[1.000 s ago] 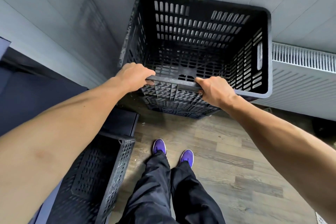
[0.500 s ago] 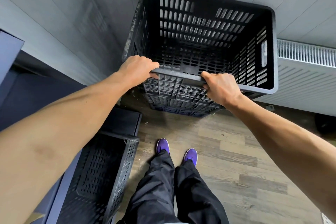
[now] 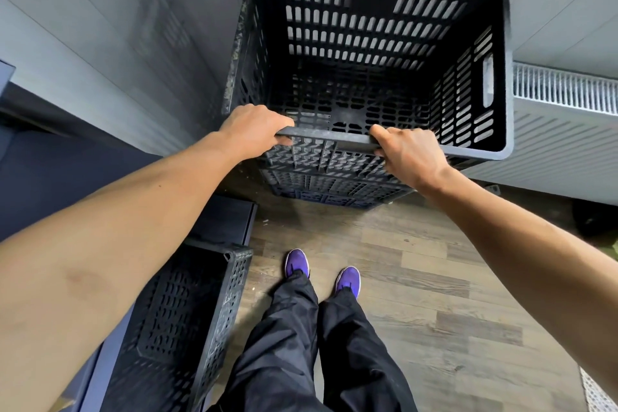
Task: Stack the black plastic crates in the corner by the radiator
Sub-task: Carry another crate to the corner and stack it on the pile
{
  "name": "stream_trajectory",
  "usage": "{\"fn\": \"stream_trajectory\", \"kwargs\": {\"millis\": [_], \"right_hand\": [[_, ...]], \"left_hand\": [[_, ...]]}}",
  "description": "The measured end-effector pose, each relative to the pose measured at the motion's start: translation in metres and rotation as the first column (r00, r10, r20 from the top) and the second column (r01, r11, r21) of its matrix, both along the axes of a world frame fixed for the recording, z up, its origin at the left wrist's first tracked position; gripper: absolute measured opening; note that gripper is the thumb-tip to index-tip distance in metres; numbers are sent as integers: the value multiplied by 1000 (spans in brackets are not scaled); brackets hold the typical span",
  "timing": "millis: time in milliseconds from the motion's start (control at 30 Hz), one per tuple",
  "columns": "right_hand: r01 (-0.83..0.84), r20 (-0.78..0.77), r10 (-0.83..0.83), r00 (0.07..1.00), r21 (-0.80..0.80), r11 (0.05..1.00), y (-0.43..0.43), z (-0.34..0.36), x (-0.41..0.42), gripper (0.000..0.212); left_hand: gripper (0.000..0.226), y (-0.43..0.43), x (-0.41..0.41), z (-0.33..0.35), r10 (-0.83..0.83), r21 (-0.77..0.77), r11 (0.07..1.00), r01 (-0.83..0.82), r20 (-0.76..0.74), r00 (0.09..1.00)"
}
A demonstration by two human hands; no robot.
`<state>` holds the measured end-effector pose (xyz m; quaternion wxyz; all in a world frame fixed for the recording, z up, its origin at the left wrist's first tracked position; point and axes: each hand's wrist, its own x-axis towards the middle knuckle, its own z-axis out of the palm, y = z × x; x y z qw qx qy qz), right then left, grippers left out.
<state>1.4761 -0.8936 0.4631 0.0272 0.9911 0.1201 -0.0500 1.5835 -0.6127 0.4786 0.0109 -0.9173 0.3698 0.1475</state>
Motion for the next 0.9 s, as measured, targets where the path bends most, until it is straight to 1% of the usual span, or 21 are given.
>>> {"fn": "stream_trajectory", "kwargs": {"millis": [67,167,267,333,400,500,600,733,900], "right_hand": [[-18,-31,18,999,20,1000,-8,3,1,26],[1,-151,3,988,27,1000,-37,11,3,37],[105,-263,-107,959,-23,994,-62,18,-3,33],[150,-313,-144,939,-6,989,-65,19,-5,27],[159,-321,-146,936,15,987,-63,19,-4,25],[150,-334,-135,933,21,988,-59,24,-3,24],[137,-353,-122,928,19,990,-53,27,-7,23],[122,-336,-101,937,43,992,-49,25,-13,18],[108,-345,-87,935,43,993,-54,26,-12,20]], "left_hand": [[29,0,1,1,-7,20,1000,7,6,1000],[30,-1,1,1,3,29,1000,-3,-2,1000],[27,-2,-2,-1,45,32,998,-46,3,999],[27,-3,-2,-1,83,32,996,-82,-18,996],[32,-4,-3,0,104,16,995,-103,-52,993],[42,-18,-8,2,88,-23,996,-91,-91,992],[33,-41,-15,1,39,-31,999,-42,-99,994],[38,-44,-15,2,26,-7,1000,-27,-91,996],[35,-48,-18,4,42,-6,999,-42,-101,994]]}}
